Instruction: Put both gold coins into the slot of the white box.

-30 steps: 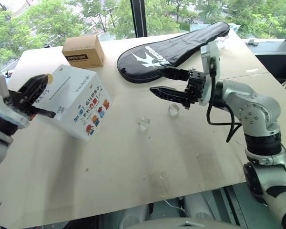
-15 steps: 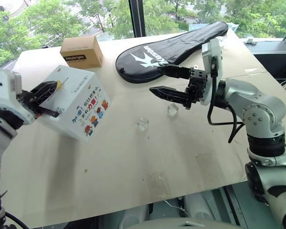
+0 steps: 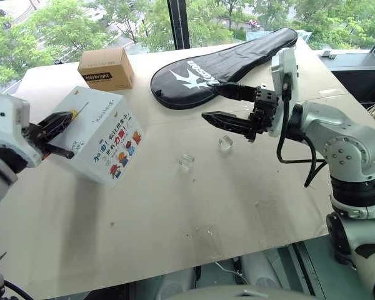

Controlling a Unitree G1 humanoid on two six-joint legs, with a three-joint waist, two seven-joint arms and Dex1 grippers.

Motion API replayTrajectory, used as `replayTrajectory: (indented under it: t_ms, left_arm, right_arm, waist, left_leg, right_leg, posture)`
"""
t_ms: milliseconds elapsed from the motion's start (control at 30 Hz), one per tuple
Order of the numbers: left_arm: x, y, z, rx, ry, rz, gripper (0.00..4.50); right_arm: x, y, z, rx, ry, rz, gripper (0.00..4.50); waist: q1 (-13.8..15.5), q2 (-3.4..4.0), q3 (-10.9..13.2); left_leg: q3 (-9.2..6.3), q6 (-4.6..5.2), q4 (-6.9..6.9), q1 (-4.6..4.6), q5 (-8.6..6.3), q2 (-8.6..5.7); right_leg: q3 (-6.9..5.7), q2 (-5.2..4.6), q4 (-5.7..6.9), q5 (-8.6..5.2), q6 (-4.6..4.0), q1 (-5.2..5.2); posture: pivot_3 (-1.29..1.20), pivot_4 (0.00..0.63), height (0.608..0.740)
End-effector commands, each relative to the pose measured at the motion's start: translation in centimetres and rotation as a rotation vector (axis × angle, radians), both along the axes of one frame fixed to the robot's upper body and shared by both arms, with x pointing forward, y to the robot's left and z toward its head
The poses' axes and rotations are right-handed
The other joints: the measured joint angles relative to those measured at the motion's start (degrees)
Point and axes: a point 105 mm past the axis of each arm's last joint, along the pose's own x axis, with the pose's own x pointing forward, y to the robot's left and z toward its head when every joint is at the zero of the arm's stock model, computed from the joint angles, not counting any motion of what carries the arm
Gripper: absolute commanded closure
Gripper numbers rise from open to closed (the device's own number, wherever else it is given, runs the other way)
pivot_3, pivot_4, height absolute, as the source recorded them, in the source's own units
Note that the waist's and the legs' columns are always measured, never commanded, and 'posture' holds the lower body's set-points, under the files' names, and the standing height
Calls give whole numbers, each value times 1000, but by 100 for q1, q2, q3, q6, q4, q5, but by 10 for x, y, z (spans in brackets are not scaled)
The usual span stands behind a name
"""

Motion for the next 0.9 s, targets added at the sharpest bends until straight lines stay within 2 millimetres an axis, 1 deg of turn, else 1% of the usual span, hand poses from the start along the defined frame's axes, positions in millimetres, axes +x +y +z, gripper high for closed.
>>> replayTrajectory:
  t_ms: [33, 233, 300, 333, 367, 400, 467, 500, 600, 667, 733, 800, 833, 900]
  left_arm:
    - [-3, 12, -8, 14, 36, 58, 4500]
    - [-2, 6, -12, 2, 45, 35, 4500]
    - [-2, 6, -13, -7, 44, 38, 3966]
    - [-1, 8, -12, -2, 40, 51, 3814]
    - [-1, 9, -13, 1, 38, 61, 3234]
    - [0, 10, -13, 4, 37, 68, 2906]
    - [0, 10, -13, -28, 29, 72, 2030]
    - [0, 9, -13, -34, 30, 66, 1685]
    - [-1, 10, -12, -27, 32, 72, 1685]
    - [-1, 10, -9, -20, 14, 75, 1685]
    - [-3, -3, 18, -91, -104, 4, 1685]
    - [-8, -21, 38, -190, -189, -90, 1685]
    - [-10, -27, 43, -227, -203, -125, 1685]
    - [-22, -58, 47, -269, -211, -281, 1685]
  right_arm:
    - [-5, -2, 10, 12, -46, 10, 53]
    - [-5, -1, 11, 12, -56, 14, 53]
    - [-5, -1, 12, 11, -58, 15, 0]
    - [-5, -1, 12, 12, -59, 16, 0]
    - [-6, -1, 13, 13, -62, 17, 0]
    - [-6, -1, 13, 14, -64, 18, 0]
    - [-6, 0, 13, 15, -73, 23, 0]
    - [-7, 0, 14, 17, -81, 28, 0]
    - [-12, 1, 16, 39, -108, 65, 0]
    - [-15, 1, 15, 41, -115, 83, 0]
    - [-16, -4, 9, 28, -101, 91, 0]
    - [-17, -14, -2, 9, -85, 83, 0]
    - [-17, -17, -6, 4, -80, 78, 0]
    - [-12, -30, -17, -1, -44, 31, 0]
  waist:
    - [-3, 0, 0]
    - [-1, 2, -1]
    - [1, 5, -3]
    - [4, 7, -4]
    - [5, 7, -5]
    - [7, 9, -5]
    - [12, 12, -7]
    - [15, 15, -9]
    - [16, 15, -9]
    - [15, 15, -9]
    - [24, 15, -9]
    - [45, -3, -9]
    - [61, -13, -11]
    - [50, -17, -10]
  left_leg:
    - [1, 0, 0, 1, 0, 0]
    - [3, 0, 0, 2, 0, 0]
    - [3, 0, 0, 2, 0, 0]
    - [3, 0, 1, 2, 0, 0]
    - [3, 0, 1, 2, 0, 0]
    - [3, 0, 0, 2, 0, 0]
    - [3, 0, 1, 2, 0, 0]
    - [3, 0, 1, 3, 0, 0]
    - [2, 0, 3, 2, 0, -1]
    - [4, 0, 4, 3, 0, -1]
    - [3, 0, 4, 4, 0, -1]
    - [-4, 0, 10, -5, 0, -1]
    - [-14, 0, 17, -15, 0, -1]
    - [-23, 0, 30, -33, 0, -3]
  right_leg:
    - [1, 0, 1, 0, 0, 0]
    - [2, 0, 1, 0, 0, 0]
    - [2, 0, 1, 0, 0, 0]
    - [2, 0, 2, 0, 0, 0]
    - [2, 0, 2, 0, 0, 0]
    - [2, 0, 2, 0, 0, 0]
    - [2, 0, 3, 0, 0, 0]
    - [2, -1, 4, 0, 0, 0]
    - [1, -1, 6, 0, 0, 1]
    - [1, -1, 9, 0, 0, 0]
    - [1, -1, 10, 0, 0, 0]
    - [-1, -3, 8, 0, 0, 1]
    - [-3, -4, 6, 0, 0, 1]
    - [-12, -9, -3, 1, 1, 0]
  posture:
    - [0, 150, 740]
    - [0, 150, 740]
    - [0, 150, 740]
    - [0, 150, 740]
    - [0, 150, 740]
    - [0, 150, 740]
    - [0, 150, 740]
    - [0, 150, 740]
    - [0, 150, 740]
    - [0, 150, 740]
    - [0, 150, 740]
    - [0, 150, 740]
    - [0, 150, 740]
    - [0, 150, 740]
